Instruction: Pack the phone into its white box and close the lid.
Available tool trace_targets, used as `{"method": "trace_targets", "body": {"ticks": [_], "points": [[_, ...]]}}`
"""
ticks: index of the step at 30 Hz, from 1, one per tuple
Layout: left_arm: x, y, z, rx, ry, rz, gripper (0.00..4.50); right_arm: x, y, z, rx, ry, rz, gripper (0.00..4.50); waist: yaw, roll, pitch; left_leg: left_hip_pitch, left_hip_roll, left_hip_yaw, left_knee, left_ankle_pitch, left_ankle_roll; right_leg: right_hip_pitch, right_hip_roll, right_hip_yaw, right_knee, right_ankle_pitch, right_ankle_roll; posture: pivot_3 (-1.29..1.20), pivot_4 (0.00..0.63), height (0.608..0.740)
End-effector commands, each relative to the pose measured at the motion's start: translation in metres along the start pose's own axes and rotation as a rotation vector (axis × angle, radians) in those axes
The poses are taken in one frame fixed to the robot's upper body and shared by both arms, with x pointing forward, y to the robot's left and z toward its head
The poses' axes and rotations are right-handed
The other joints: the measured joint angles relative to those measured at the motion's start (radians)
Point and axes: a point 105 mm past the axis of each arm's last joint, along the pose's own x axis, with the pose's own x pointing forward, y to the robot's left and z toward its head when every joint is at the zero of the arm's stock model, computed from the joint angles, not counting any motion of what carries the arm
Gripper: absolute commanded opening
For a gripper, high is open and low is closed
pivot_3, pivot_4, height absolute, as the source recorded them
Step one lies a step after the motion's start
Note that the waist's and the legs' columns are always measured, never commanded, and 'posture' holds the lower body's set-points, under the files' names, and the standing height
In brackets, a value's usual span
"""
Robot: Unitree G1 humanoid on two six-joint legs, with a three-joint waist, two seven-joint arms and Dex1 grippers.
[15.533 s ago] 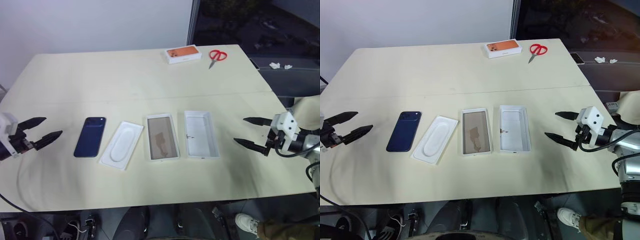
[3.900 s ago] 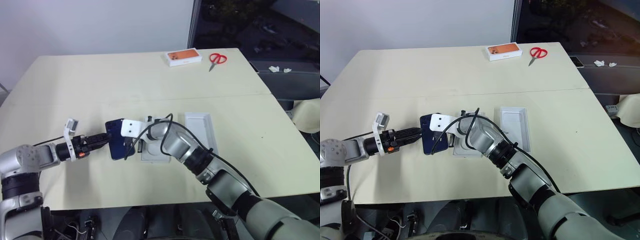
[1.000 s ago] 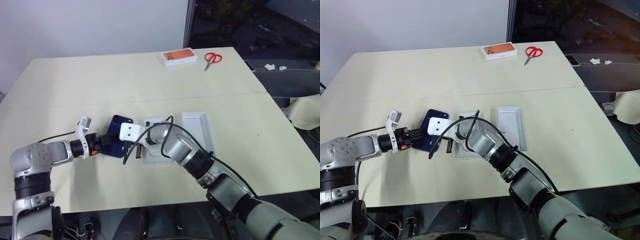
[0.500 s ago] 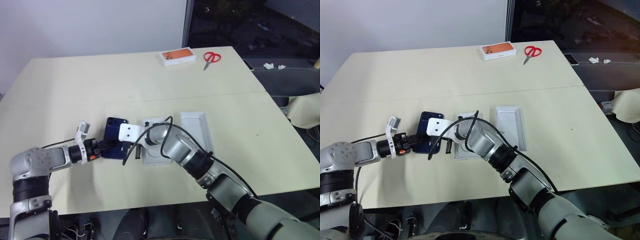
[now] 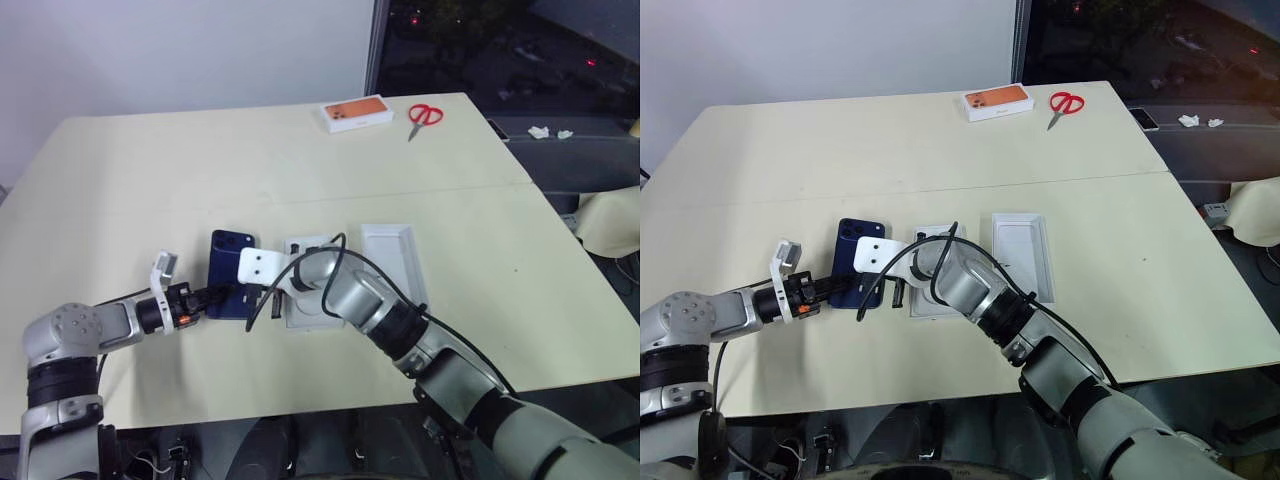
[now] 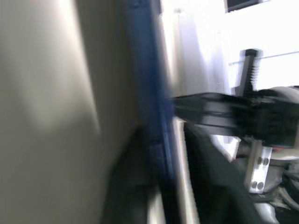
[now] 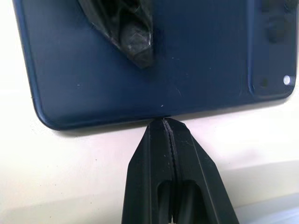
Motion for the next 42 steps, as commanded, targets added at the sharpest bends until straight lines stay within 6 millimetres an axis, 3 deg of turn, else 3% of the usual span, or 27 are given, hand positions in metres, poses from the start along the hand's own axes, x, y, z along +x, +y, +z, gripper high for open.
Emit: {"method": "trace_targets", "body": {"ticks": [1, 4, 11, 14, 20, 24, 27, 32, 35, 42], "points": [[-0.001, 0.01, -0.015, -0.058, 0.042, 0.022, 0.8, 0.0, 0.003, -0.006, -0.001, 0.017, 0.005, 0.0, -0.002, 0.0, 0.0, 0.0, 0.0, 0.0, 0.0, 0.0, 0.0, 0.0, 0.0, 0.0, 0.0, 0.0, 0.0, 0.0, 0.15, 0.74], [-0.003, 0.011, -0.014, -0.063, 0.033, 0.028, 0.02, -0.001, 0.001, -0.006, 0.0, 0.014, 0.0, 0.0, -0.001, 0.001, 0.0, 0.0, 0.0, 0.0, -0.001, 0.0, 0.0, 0.0, 0.0, 0.0, 0.0, 0.0, 0.0, 0.0, 0.15, 0.74], [-0.003, 0.006, -0.012, -0.056, 0.029, -0.001, 0.02, -0.003, -0.003, -0.001, 0.009, -0.016, -0.013, 0.0, -0.001, 0.0, 0.0, 0.0, 0.0, 0.0, -0.001, 0.0, -0.001, 0.0, 0.0, 0.0, 0.0, 0.0, 0.0, 0.0, 0.15, 0.74], [-0.003, -0.003, -0.007, -0.016, -0.003, -0.052, 0.02, -0.011, -0.014, 0.012, 0.058, -0.117, -0.046, 0.0, -0.001, 0.0, 0.0, -0.001, 0.0, 0.0, -0.001, 0.0, -0.001, -0.001, 0.0, 0.0, 0.0, 0.0, 0.0, 0.0, 0.15, 0.74], [-0.009, -0.029, 0.022, 0.088, -0.188, -0.157, 0.02, -0.068, -0.054, 0.048, 0.219, -0.513, -0.149, 0.0, 0.003, -0.005, 0.004, -0.004, 0.001, 0.0, -0.002, 0.0, -0.001, -0.003, 0.0, 0.0, -0.002, 0.0, 0.0, 0.0, 0.15, 0.74], [-0.009, -0.043, 0.022, 0.055, -0.167, -0.222, 0.02, -0.1, -0.058, 0.046, 0.318, -0.632, -0.107, 0.0, 0.001, -0.006, 0.005, -0.005, 0.001, 0.0, -0.002, 0.0, -0.001, -0.003, 0.0, 0.0, -0.003, 0.0, 0.0, 0.0, 0.15, 0.74], [-0.005, -0.065, 0.02, 0.033, -0.136, -0.311, 0.0, -0.128, -0.054, 0.029, 0.338, -0.681, -0.102, 0.85, 0.011, -0.007, 0.005, -0.006, 0.001, -0.001, -0.003, 0.0, 0.0, -0.002, 0.0, -0.001, -0.006, 0.0, 0.0, 0.0, 0.15, 0.74], [0.005, -0.078, 0.011, 0.02, -0.1, -0.35, 0.0, -0.157, -0.032, -0.012, 0.244, -0.631, -0.099, 3.28, 0.022, -0.007, 0.006, -0.009, 0.001, 0.0, -0.002, -0.002, 0.003, -0.004, 0.0, -0.001, -0.01, 0.0, 0.0, 0.0, 0.15, 0.74], [0.012, -0.082, 0.002, 0.016, -0.071, -0.353, 0.0, -0.165, -0.024, -0.027, 0.21, -0.597, -0.1, 4.43, 0.021, -0.007, 0.006, -0.01, 0.001, 0.001, -0.003, -0.002, 0.003, -0.004, 0.0, -0.001, -0.01, 0.0, 0.0, 0.0, 0.15, 0.74], [0.023, -0.084, -0.002, -0.01, -0.103, -0.343, 0.0, -0.177, -0.022, -0.045, 0.168, -0.534, -0.115, 4.43, 0.027, -0.009, 0.007, -0.009, 0.003, 0.0, 0.0, -0.001, 0.001, -0.003, 0.001, -0.002, -0.009, 0.0, 0.001, 0.0, 0.15, 0.74]]}}
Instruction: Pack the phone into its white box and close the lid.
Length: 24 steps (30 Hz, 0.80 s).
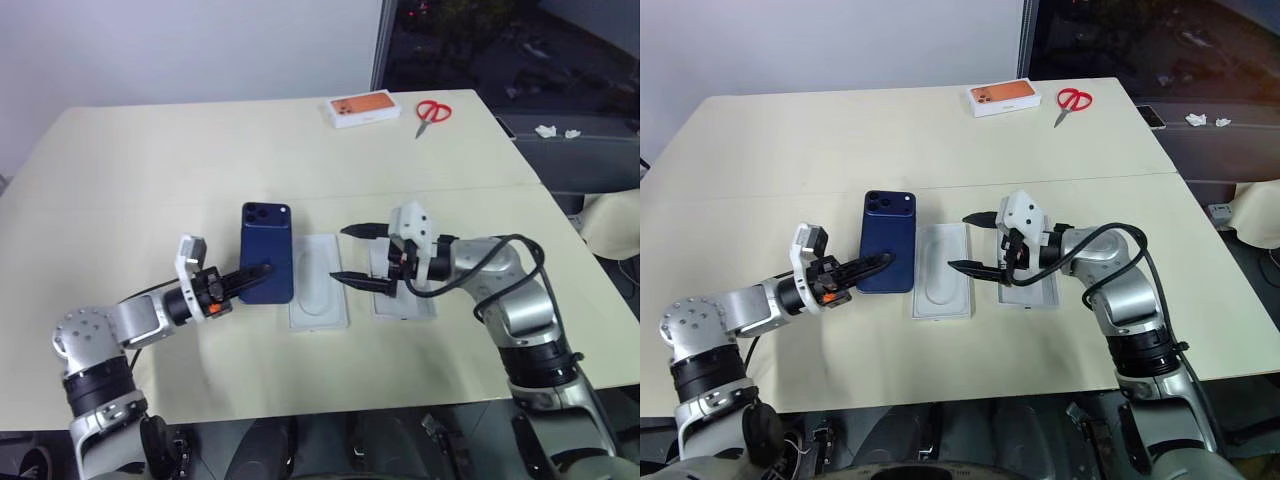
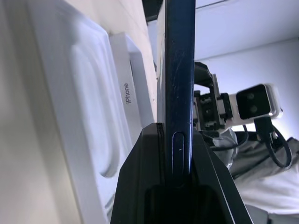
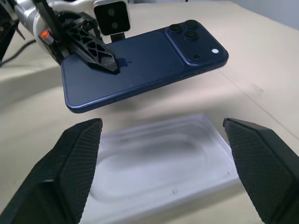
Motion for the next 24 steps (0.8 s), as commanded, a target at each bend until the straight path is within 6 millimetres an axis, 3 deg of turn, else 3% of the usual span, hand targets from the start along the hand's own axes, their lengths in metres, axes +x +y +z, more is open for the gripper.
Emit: {"method": "trace_targets", "body": {"ticks": [1, 4, 8, 13, 21, 24], "points": [[-0.007, -0.012, 0.012, 0.037, -0.063, -0.037, 0.0, -0.005, 0.002, 0.014, -0.048, -0.028, 0.02, 4.43, -0.001, 0.0, 0.0, 0.0, 0.0, 0.0, 0.0, 0.0, 0.0, 0.0, 0.0, 0.0, 0.0, 0.0, 0.0, 0.0, 0.15, 0.74], [-0.013, -0.014, 0.022, 0.053, -0.092, -0.031, 0.0, 0.0, 0.013, 0.011, -0.019, 0.004, 0.065, 4.43, 0.0, 0.0, 0.0, 0.0, 0.001, 0.0, 0.0, 0.0, -0.001, 0.0, 0.001, 0.0, 0.0, 0.0, 0.0, 0.0, 0.15, 0.74], [-0.027, -0.022, 0.036, 0.1, -0.115, -0.026, 0.0, 0.023, 0.047, -0.01, -0.031, 0.127, 0.163, 4.43, 0.0, 0.0, 0.0, 0.0, 0.001, 0.0, -0.001, 0.001, -0.001, -0.001, 0.001, 0.0, 0.0, 0.0, 0.0, 0.0, 0.15, 0.74], [-0.034, -0.02, 0.042, 0.136, -0.11, 0.021, 0.0, 0.037, 0.058, -0.038, 0.042, 0.295, 0.171, 4.43, 0.002, -0.001, 0.0, -0.002, 0.001, 0.0, 0.001, 0.003, -0.006, -0.001, 0.0, 0.0, 0.0, 0.0, 0.0, 0.0, 0.15, 0.74], [-0.04, -0.015, 0.044, 0.149, -0.119, 0.048, 0.0, 0.039, 0.068, -0.05, 0.008, 0.374, 0.214, 4.43, 0.002, -0.001, 0.0, -0.002, 0.001, -0.001, 0.001, 0.003, -0.004, -0.001, 0.0, -0.001, 0.0, 0.0, 0.0, 0.0, 0.15, 0.74], [-0.039, -0.014, 0.044, 0.153, -0.116, 0.052, 0.0, 0.037, 0.071, -0.058, -0.01, 0.396, 0.216, 3.62, 0.003, -0.001, 0.0, -0.003, 0.001, 0.0, 0.001, 0.003, -0.004, -0.001, 0.0, -0.001, -0.001, 0.0, 0.0, 0.0, 0.15, 0.74]]}}
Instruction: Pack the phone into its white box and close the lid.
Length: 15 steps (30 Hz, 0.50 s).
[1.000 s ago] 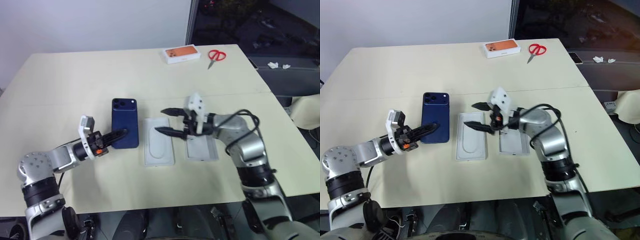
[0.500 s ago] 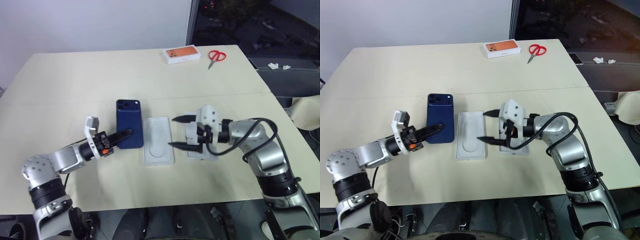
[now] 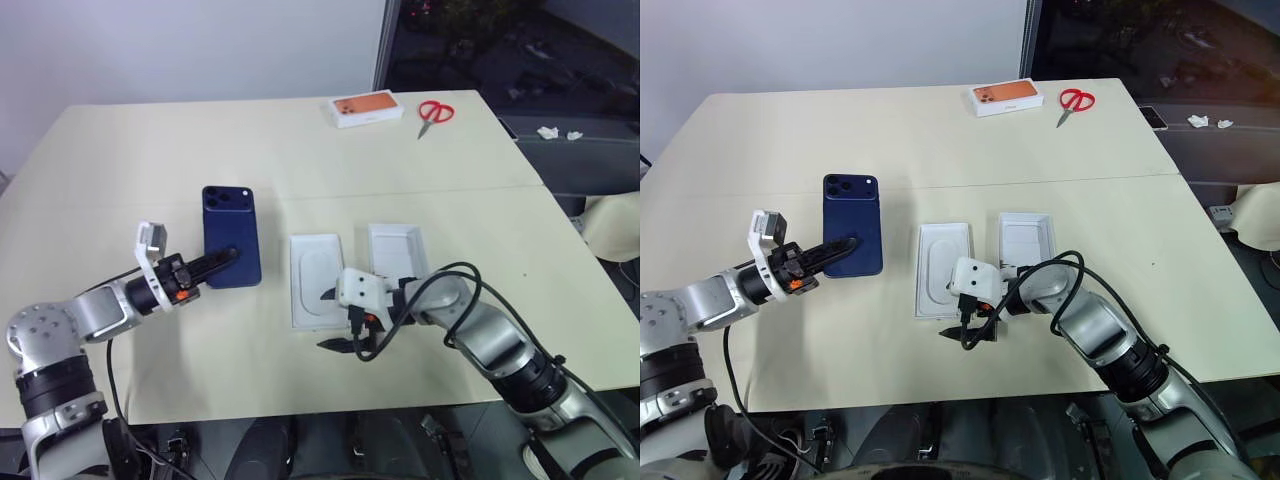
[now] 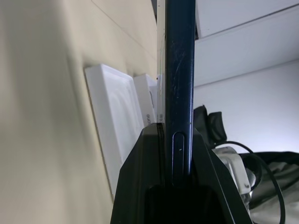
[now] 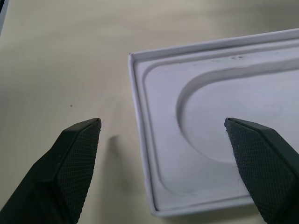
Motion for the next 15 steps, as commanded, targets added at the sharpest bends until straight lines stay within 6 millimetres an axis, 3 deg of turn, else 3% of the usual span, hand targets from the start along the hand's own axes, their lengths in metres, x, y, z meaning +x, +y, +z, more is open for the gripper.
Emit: {"method": "trace_targets", "body": {"ticks": [1, 4, 11, 12, 15], "points": [[-0.0018, -0.0096, 0.0071, 0.044, -0.018, -0.036, 0.0, 0.0, 0.0041, -0.0037, -0.04, 0.02, 0.001, 3.12, 0.0, 0.0, 0.0, 0.0, 0.0, 0.0, 0.0, 0.0, 0.0, 0.0, 0.0, 0.0, 0.0, 0.0, 0.0, 0.0, 0.15, 0.74], [-0.002, -0.0094, 0.0053, 0.045, -0.007, -0.035, 0.0, 0.0, 0.0045, -0.004, -0.056, 0.021, -0.001, 1.63, 0.0, 0.0, 0.0, 0.0, 0.0, 0.0, 0.0, 0.0, 0.0, 0.0, 0.0, 0.0, 0.0, 0.0, 0.0, 0.0, 0.15, 0.74], [-0.002, -0.0085, 0.0045, 0.046, 0.001, -0.03, 0.0, 0.003, 0.0053, -0.0023, -0.06, 0.003, 0.001, 1.63, 0.0, 0.0, 0.0, 0.0, 0.0, 0.0, 0.001, -0.002, 0.003, 0.0, 0.0, 0.0, 0.0, 0.0, 0.0, 0.0, 0.15, 0.74], [-0.002, -0.0086, 0.0047, 0.045, 0.001, -0.03, 0.0, 0.0036, 0.0054, -0.0021, -0.061, 0.001, 0.001, 1.21, 0.0, 0.0, 0.0, 0.0, 0.0, 0.0, 0.002, -0.002, 0.003, 0.0, 0.0, 0.0, 0.001, 0.0, 0.0, 0.0, 0.15, 0.74], [-0.0018, -0.0085, 0.0039, 0.045, 0.006, -0.028, 0.0, 0.0043, 0.004, -0.0032, -0.072, 0.007, -0.007, 0.48, -0.002, 0.0, 0.0, 0.0, 0.0, 0.0, 0.002, -0.002, 0.004, 0.0, 0.0, 0.0, 0.001, 0.0, 0.0, 0.0, 0.15, 0.74]]}}
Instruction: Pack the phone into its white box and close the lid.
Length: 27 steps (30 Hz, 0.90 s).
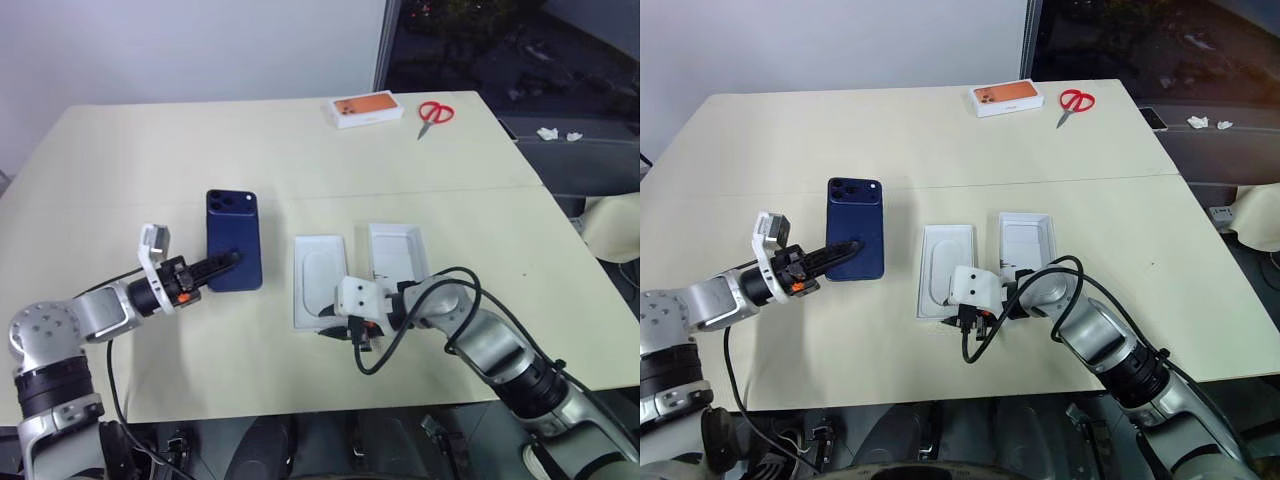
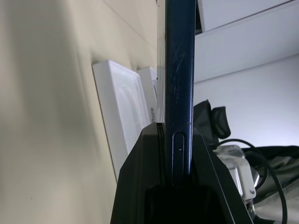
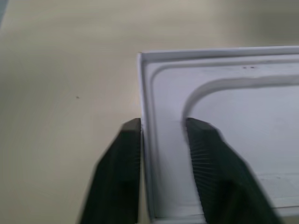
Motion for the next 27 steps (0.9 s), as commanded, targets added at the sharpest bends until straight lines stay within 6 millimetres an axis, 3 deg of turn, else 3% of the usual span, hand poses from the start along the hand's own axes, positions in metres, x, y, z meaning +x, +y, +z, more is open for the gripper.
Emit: {"method": "trace_targets", "body": {"ticks": [1, 10, 19, 25, 27], "points": [[-0.002, -0.01, 0.006, 0.039, -0.018, -0.04, 0.0, 0.003, 0.003, -0.004, -0.006, 0.014, 0.006, 0.48, -0.003, 0.0, 0.0, 0.0, 0.0, 0.0, 0.0, 0.0, 0.0, 0.0, 0.0, 0.0, 0.0, 0.0, 0.0, 0.0, 0.15, 0.74], [-0.003, -0.011, 0.004, 0.031, -0.008, -0.042, 0.0, 0.0, -0.001, -0.001, -0.044, 0.002, -0.008, 0.48, -0.001, 0.0, 0.0, 0.0, 0.0, 0.0, 0.001, 0.0, 0.0, 0.0, 0.0, 0.0, 0.001, 0.0, 0.0, 0.0, 0.15, 0.74], [-0.002, -0.01, 0.009, 0.029, -0.014, -0.044, 0.0, 0.019, -0.011, 0.03, -0.029, -0.106, -0.042, 0.48, -0.002, 0.0, 0.0, 0.0, 0.001, 0.0, 0.001, 0.0, 0.0, 0.0, 0.001, 0.0, 0.001, 0.0, -0.001, 0.0, 0.15, 0.74], [-0.002, -0.011, 0.012, 0.028, -0.019, -0.046, 0.0, 0.03, -0.012, 0.034, 0.018, -0.116, -0.036, 0.48, -0.001, 0.0, 0.0, 0.0, 0.0, 0.0, 0.001, 0.0, 0.0, 0.0, 0.001, 0.0, 0.001, 0.0, -0.001, 0.0, 0.15, 0.74], [-0.002, -0.01, 0.012, 0.026, -0.017, -0.046, 0.0, 0.033, -0.012, 0.032, 0.047, -0.113, -0.035, 1.23, -0.001, 0.0, 0.0, 0.0, 0.0, 0.0, 0.001, 0.0, 0.0, 0.0, 0.001, 0.0, 0.001, 0.0, -0.001, 0.0, 0.15, 0.74]]}}
